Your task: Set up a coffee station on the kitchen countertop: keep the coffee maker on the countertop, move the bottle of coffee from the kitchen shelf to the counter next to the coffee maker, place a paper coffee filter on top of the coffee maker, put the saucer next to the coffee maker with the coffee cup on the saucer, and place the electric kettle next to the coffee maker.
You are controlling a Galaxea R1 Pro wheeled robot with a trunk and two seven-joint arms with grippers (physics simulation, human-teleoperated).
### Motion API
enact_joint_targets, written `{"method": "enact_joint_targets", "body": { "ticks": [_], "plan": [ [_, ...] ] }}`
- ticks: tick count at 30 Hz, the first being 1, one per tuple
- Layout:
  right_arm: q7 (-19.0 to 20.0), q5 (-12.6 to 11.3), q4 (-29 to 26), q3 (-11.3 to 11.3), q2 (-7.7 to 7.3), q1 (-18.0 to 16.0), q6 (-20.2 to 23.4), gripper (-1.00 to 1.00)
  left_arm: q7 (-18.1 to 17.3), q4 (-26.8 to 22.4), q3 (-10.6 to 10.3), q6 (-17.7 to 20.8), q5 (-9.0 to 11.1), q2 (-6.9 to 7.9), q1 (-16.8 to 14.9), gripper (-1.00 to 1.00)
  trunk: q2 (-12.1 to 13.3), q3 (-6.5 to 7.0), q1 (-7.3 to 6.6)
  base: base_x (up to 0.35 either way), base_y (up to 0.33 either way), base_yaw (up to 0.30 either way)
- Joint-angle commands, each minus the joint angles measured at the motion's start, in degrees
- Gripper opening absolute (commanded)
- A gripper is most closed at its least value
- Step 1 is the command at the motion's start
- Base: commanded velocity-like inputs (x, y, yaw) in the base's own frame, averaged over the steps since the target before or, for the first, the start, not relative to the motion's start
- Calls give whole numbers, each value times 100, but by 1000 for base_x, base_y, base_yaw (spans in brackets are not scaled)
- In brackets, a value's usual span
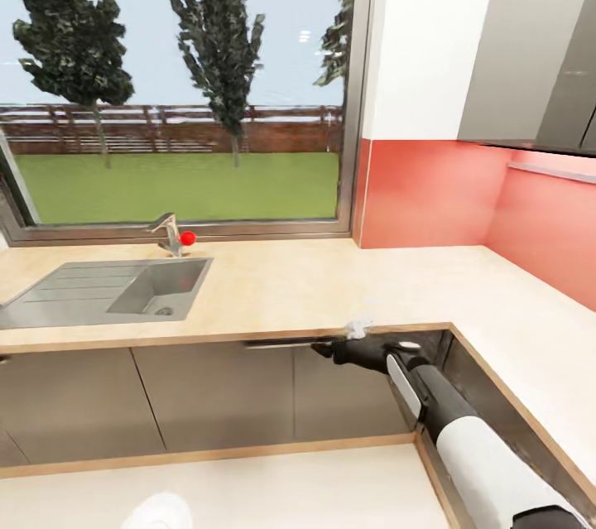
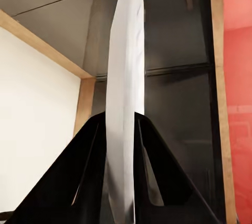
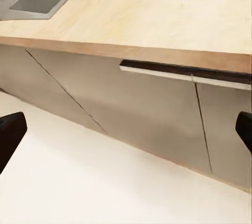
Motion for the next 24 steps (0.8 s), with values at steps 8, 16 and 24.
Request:
{"method": "enact_joint_targets", "body": {
  "ticks": [8, 16, 24],
  "plan": [
    [-30, -59, 456, 425, 17, 626, -1329, 100, -3, 27, -8, 9, 36, 15, -2, -100, -6, -2, 3, -51, 306, 0],
    [-233, -53, 2154, 456, 40, 773, -2588, 100, -3, 28, -10, 7, 34, 7, -2, -100, -6, -2, 3, -94, 307, 0],
    [-2192, -59, 3826, 452, 92, 788, -2808, 100, -3, 36, -16, 7, 28, 4, -2, -100, -6, -2, 3, -32, 279, 0]
  ]
}}
